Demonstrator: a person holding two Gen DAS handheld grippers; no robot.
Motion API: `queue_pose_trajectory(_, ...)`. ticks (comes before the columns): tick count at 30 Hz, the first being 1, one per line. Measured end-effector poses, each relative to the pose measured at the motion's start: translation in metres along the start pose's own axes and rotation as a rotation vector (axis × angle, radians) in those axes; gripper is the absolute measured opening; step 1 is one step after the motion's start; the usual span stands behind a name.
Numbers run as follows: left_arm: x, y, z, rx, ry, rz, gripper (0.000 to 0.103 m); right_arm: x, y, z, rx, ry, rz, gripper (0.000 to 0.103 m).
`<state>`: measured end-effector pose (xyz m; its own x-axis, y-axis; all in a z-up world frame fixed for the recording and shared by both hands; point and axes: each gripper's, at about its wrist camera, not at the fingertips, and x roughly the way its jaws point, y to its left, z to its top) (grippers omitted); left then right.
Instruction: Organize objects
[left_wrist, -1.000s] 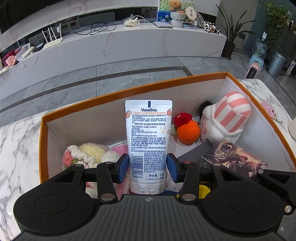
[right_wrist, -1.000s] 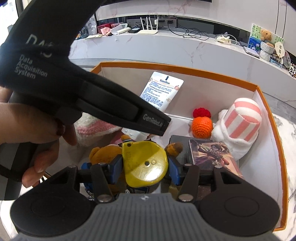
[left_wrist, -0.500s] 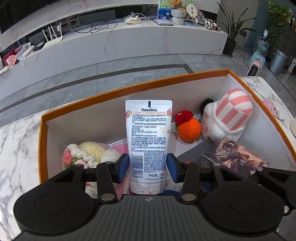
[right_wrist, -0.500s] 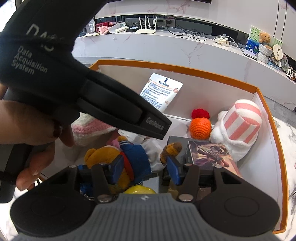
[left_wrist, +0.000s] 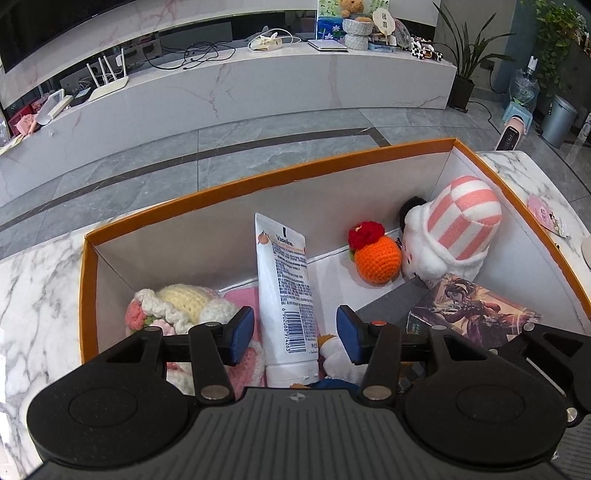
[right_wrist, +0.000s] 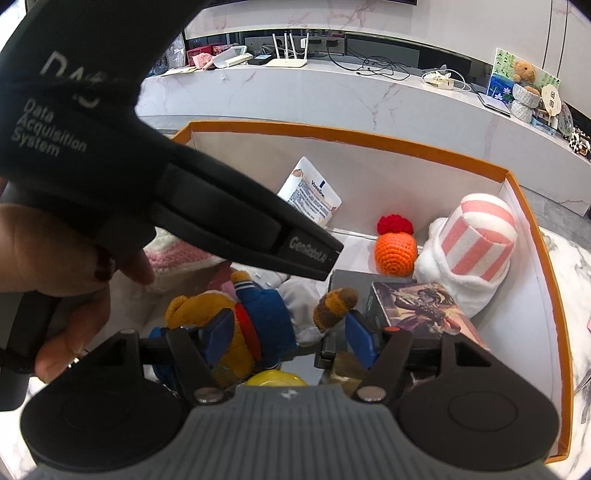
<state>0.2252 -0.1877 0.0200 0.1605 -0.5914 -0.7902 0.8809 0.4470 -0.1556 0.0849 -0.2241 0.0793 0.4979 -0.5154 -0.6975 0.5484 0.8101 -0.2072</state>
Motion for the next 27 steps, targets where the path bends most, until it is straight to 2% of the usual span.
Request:
queue_pose_trajectory(7, -0.01, -0.003, 0.001, -0.003, -0.016, 0.018, 0.06, -0.01, 0.003, -0.004, -0.002, -0.016, -0.013, 0.079)
queue_pose_trajectory(11, -0.021, -0.003, 0.002, -0.02, -0.043, 0.046, 0.067, -0.017, 0.0, -0.004, -0.002, -0.026, -0.025, 0.081)
queue_pose_trajectory(14, -0.034, 0.0, 0.002, -0.043, -0.072, 0.066, 0.073, -0.026, -0.004, -0.004, 0.016, -0.038, -0.027, 0.081)
queue_pose_trajectory(22, -0.084, 0.006, -0.004, -0.078, -0.159, 0.134, 0.078, -0.062, -0.006, -0.008, 0.017, -0.091, -0.09, 0.087)
queue_pose_trajectory(27, -0.114, 0.001, -0.023, -0.111, -0.196, 0.235, 0.078, -0.082, -0.013, -0.015, 0.041, -0.105, -0.119, 0.089)
